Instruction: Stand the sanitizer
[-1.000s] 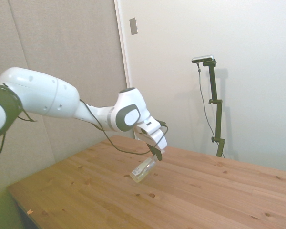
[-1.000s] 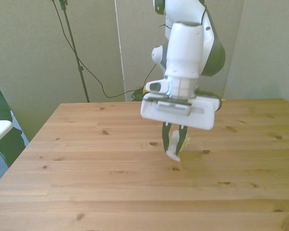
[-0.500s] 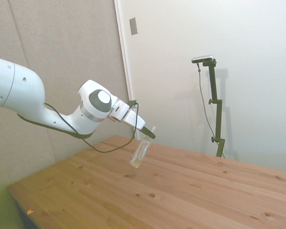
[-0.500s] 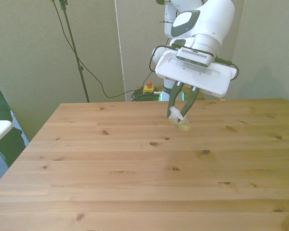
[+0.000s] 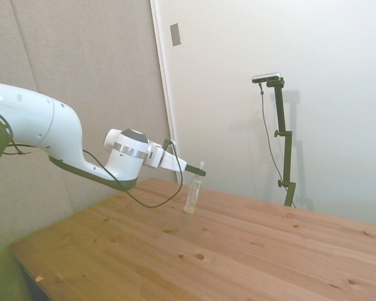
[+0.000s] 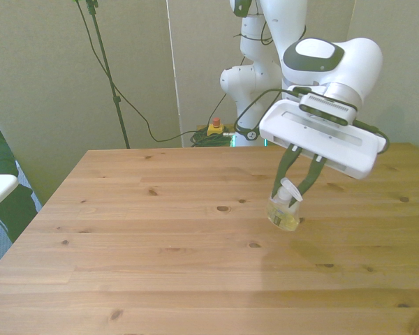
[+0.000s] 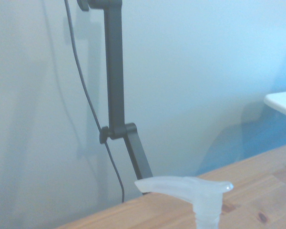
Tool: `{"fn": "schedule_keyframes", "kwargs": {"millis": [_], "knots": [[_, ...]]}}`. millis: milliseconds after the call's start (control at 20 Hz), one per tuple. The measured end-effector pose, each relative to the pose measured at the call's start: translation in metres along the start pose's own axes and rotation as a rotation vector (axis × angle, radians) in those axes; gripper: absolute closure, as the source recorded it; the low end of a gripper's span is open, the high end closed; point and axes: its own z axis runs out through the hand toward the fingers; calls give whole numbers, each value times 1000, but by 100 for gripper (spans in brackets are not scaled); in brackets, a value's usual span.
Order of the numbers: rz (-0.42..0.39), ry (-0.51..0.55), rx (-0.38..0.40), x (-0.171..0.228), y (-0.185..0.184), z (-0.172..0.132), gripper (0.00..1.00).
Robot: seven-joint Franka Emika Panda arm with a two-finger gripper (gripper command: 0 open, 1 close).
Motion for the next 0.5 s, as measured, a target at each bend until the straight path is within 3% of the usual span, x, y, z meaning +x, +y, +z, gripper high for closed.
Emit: {"fn": "schedule_keyframes", "kwargs": {"millis": [250, 500], "knots": [[9, 85, 87, -32, -18, 9, 100], [0, 85, 79, -46, -16, 10, 100]]}}
